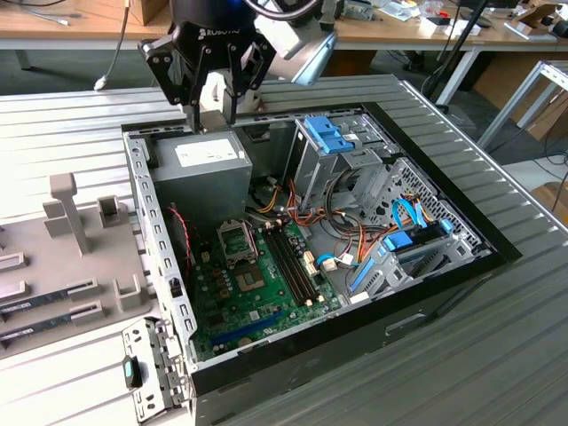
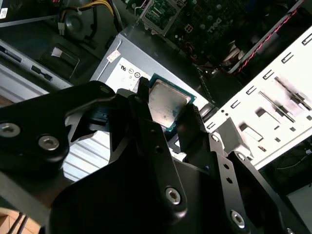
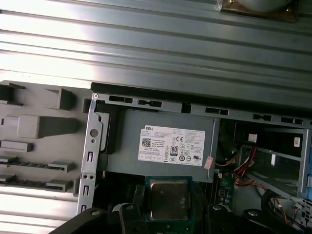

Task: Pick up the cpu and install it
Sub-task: 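Pick up the cpu and move it towards the insertion slot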

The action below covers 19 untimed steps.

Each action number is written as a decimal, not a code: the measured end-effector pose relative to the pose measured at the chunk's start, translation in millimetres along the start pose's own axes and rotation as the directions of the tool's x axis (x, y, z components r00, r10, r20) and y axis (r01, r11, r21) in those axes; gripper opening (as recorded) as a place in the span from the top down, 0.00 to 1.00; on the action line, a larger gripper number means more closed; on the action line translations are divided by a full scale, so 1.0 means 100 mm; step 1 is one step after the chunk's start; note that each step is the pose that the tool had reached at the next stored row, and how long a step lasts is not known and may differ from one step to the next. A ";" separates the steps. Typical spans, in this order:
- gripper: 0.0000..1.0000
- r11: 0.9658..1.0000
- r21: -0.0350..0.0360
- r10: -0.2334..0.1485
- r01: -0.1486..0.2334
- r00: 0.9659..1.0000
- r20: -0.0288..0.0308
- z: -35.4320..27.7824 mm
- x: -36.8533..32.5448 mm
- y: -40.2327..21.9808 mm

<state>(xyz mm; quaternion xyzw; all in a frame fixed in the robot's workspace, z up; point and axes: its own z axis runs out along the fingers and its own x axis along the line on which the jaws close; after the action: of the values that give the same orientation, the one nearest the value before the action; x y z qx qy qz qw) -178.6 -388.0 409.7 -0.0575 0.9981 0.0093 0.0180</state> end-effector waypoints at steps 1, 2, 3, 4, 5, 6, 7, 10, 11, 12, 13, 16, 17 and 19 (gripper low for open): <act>0.53 1.000 0.000 0.000 0.000 1.000 0.000 0.010 -0.008 -0.001; 0.53 1.000 0.000 0.000 0.000 1.000 0.000 0.022 -0.015 -0.002; 0.53 1.000 0.000 0.000 0.000 1.000 0.000 0.036 -0.026 -0.004; 0.53 1.000 0.000 0.000 0.000 1.000 0.000 0.046 -0.033 -0.005; 0.53 1.000 0.000 0.000 0.000 1.000 0.000 0.051 -0.038 -0.005; 0.53 1.000 0.000 0.000 0.000 1.000 0.000 0.057 -0.042 -0.006; 0.53 1.000 0.000 0.000 0.000 1.000 0.000 0.064 -0.047 -0.007; 0.53 1.000 0.000 0.000 0.000 1.000 0.000 0.086 -0.062 -0.009; 0.53 1.000 0.000 0.000 0.000 1.000 0.000 0.092 -0.067 -0.010; 0.53 1.000 0.000 0.000 0.000 1.000 0.000 0.099 -0.073 -0.010; 0.53 1.000 0.000 0.000 0.000 1.000 0.000 0.114 -0.084 -0.012; 0.53 1.000 0.000 0.000 0.000 1.000 0.000 0.140 -0.105 -0.015; 0.53 1.000 0.000 0.000 0.000 1.000 0.000 0.151 -0.113 -0.016; 0.53 1.000 0.000 0.000 0.000 1.000 0.000 0.169 -0.127 -0.018</act>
<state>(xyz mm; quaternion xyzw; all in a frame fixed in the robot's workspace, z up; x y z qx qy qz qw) -165.3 -388.0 393.2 -0.0574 0.9981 0.0093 0.0180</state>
